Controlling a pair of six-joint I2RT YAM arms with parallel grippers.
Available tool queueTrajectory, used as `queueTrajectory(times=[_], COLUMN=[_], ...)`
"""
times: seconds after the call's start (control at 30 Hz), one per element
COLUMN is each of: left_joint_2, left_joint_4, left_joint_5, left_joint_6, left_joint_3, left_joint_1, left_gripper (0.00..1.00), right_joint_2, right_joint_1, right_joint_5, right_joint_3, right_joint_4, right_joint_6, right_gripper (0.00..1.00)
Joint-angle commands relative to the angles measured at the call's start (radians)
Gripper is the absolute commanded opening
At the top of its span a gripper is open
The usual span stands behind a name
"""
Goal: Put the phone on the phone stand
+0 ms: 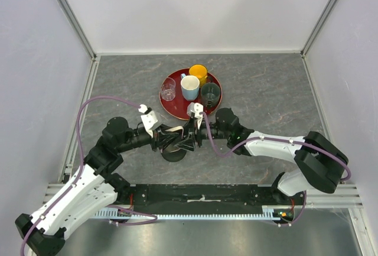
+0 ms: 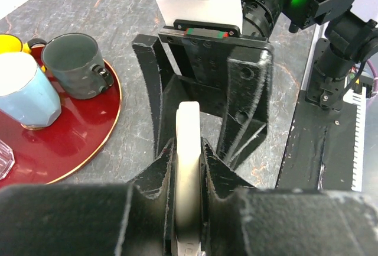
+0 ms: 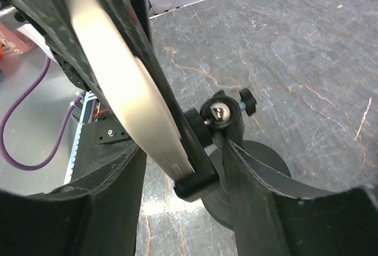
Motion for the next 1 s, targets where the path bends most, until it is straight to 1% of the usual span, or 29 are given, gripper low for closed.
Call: queueTrajectory(times=[0.0,0.03,0.07,0.13,0.17,0.2,0.23,0.3,0.33,0.37,0.43,0.47,0.5,0.53,0.57,0.6,0.67,0.73,0.8,0.87,0.9,0.97], left_joint_2=[-0.002,-0.002,-0.002,0.005,0.01,0.015,0.015,0.012,0.007,0.005,-0.008,-0.016,-0.024,-0.045,-0.056,-0.067,-0.1,-0.122,-0.166,-0.208,-0.249,-0.294], left_joint_4=[0.065,0.063,0.06,0.045,0.041,0.028,0.024,0.017,0.014,0.013,0.004,0.001,-0.007,-0.025,-0.035,-0.048,-0.097,-0.134,-0.194,-0.22,-0.228,-0.22], left_joint_5=[0.039,0.036,0.031,0.014,0.008,-0.013,-0.018,-0.021,-0.021,-0.035,-0.058,-0.085,-0.099,-0.11,-0.128,-0.143,-0.201,-0.24,-0.324,-0.398,-0.413,-0.424], left_joint_6=[0.007,0.01,0.011,0.007,0.002,-0.012,-0.016,-0.032,-0.038,-0.048,-0.076,-0.097,-0.108,-0.119,-0.139,-0.15,-0.191,-0.219,-0.272,-0.337,-0.361,-0.442], left_joint_3=[0.011,0.014,0.018,0.028,0.033,0.042,0.045,0.05,0.051,0.051,0.056,0.06,0.079,0.09,0.102,0.129,0.157,0.188,0.2,0.189,0.157,0.107], left_joint_1=[-0.003,-0.003,-0.003,-0.003,-0.003,-0.003,-0.003,-0.003,-0.003,-0.003,-0.003,-0.003,-0.003,-0.003,-0.003,-0.003,-0.003,-0.003,-0.003,-0.003,-0.003,-0.003], left_gripper=[0.02,0.02,0.02,0.07,0.18,0.21,0.22,0.29,0.33,0.42,0.49,0.55,0.57,0.6,0.72,0.77,0.81,0.81,0.82,0.83,0.83,0.82], right_joint_2=[-0.028,-0.03,-0.028,-0.024,-0.014,-0.008,0.002,0.013,0.018,0.019,0.025,0.027,0.029,0.035,0.039,0.041,0.047,0.05,0.049,0.035,0.029,0.012], right_joint_1=[0.008,0.005,0.003,0.002,0.0,-0.003,-0.006,-0.012,-0.015,-0.017,-0.018,-0.02,-0.02,-0.021,-0.024,-0.029,-0.036,-0.044,-0.05,-0.055,-0.058,-0.073], right_joint_5=[-0.056,-0.051,-0.056,-0.051,-0.053,-0.057,-0.056,-0.056,-0.054,-0.053,-0.039,-0.034,-0.025,-0.028,-0.034,-0.037,-0.04,-0.049,-0.051,-0.042,-0.037,-0.025], right_joint_3=[0.07,0.071,0.074,0.088,0.094,0.105,0.11,0.116,0.116,0.113,0.11,0.111,0.113,0.116,0.119,0.123,0.119,0.114,0.113,0.102,0.1,0.093], right_joint_4=[-0.108,-0.106,-0.102,-0.096,-0.089,-0.088,-0.086,-0.071,-0.063,-0.045,-0.031,-0.027,-0.027,-0.027,-0.027,-0.027,-0.008,0.001,-0.002,-0.008,-0.013,-0.019], right_joint_6=[-0.09,-0.09,-0.093,-0.095,-0.092,-0.089,-0.087,-0.075,-0.072,-0.069,-0.067,-0.066,-0.066,-0.063,-0.061,-0.06,-0.044,-0.04,-0.038,-0.043,-0.043,-0.04], right_gripper=[0.66,0.71,0.71,0.69,0.67,0.65,0.58,0.51,0.48,0.49,0.56,0.54,0.52,0.45,0.41,0.31,0.25,0.18,0.1,0.04,0.0,0.0])
